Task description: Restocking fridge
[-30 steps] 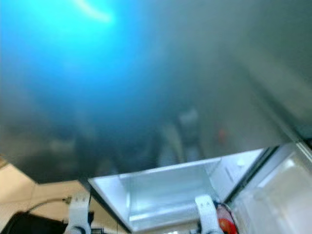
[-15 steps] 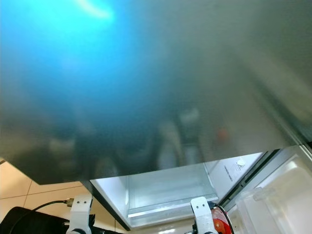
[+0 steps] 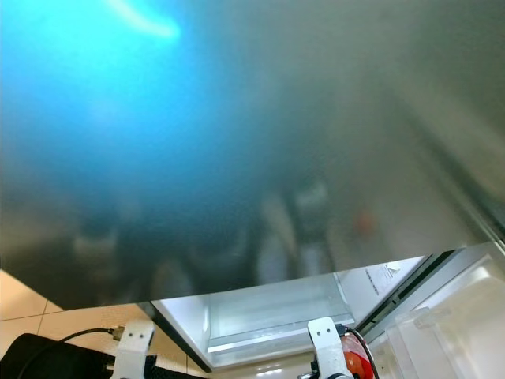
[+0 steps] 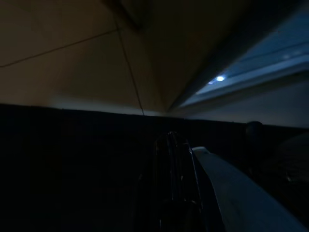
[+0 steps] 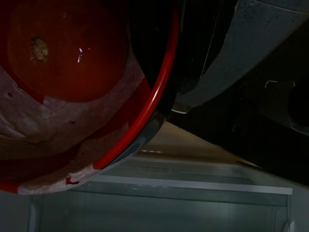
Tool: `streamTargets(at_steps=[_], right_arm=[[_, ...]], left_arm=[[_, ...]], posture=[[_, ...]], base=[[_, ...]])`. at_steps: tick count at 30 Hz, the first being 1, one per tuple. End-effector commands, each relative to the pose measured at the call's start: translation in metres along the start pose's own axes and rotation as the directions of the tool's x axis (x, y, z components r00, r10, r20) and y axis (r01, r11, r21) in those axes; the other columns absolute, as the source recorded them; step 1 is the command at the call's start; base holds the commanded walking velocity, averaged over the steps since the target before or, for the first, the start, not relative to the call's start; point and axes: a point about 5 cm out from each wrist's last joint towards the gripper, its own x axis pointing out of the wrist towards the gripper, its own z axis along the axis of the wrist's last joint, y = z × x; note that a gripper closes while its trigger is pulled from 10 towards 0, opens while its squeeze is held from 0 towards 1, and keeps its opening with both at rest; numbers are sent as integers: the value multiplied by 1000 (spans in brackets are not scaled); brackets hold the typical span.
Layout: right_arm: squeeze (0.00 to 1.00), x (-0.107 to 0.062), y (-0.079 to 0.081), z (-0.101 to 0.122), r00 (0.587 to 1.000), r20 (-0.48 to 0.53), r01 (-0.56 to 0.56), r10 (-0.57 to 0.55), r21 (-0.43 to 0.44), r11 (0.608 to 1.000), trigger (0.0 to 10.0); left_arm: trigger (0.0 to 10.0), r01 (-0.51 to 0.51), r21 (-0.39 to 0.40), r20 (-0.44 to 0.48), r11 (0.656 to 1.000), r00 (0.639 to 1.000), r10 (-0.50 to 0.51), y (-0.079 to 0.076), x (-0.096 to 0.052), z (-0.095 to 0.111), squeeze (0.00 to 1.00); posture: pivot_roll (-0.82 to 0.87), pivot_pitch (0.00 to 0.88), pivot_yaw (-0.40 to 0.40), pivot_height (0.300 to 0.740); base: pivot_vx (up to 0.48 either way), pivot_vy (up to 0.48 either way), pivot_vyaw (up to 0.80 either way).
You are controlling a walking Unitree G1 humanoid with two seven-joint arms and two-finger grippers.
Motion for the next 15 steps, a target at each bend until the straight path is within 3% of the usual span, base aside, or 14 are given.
streamTargets(at_steps=[1, 3, 8, 11, 15], right_arm=[[0, -2, -3, -3, 1000, 3, -2, 2, -23, 1000, 10000], [0, -3, -5, -6, 1000, -2, -3, 3, -33, 999, 10000], [0, -4, -6, -8, 1000, -5, -1, 1, -31, 1000, 10000], [0, -5, -6, -10, 1000, -5, -1, 0, -34, 999, 10000], [0, -5, -5, -9, 1000, 8, 0, 1, -36, 999, 10000]], left_arm=[[10000, -16, 17, -21, 1000, 1000, 17, 26, -19, -17, 0], [10000, -29, 11, -32, 1000, 999, 29, 34, -27, -25, 0], [10000, -29, 4, -32, 1000, 999, 29, 36, -31, -29, 0], [10000, 43, 77, -62, 996, 997, -38, 23, -28, -31, 0], [10000, 54, 85, -82, 995, 996, -48, 14, -22, -30, 0]], posture=[[-116, 99, -4, 740], [-115, 102, -3, 740], [-114, 104, -1, 740], [-109, 107, 6, 740], [-112, 107, 7, 740]], base=[[0, 0, 0], [0, 0, 0], [0, 0, 0], [0, 0, 0], [0, 0, 0]])
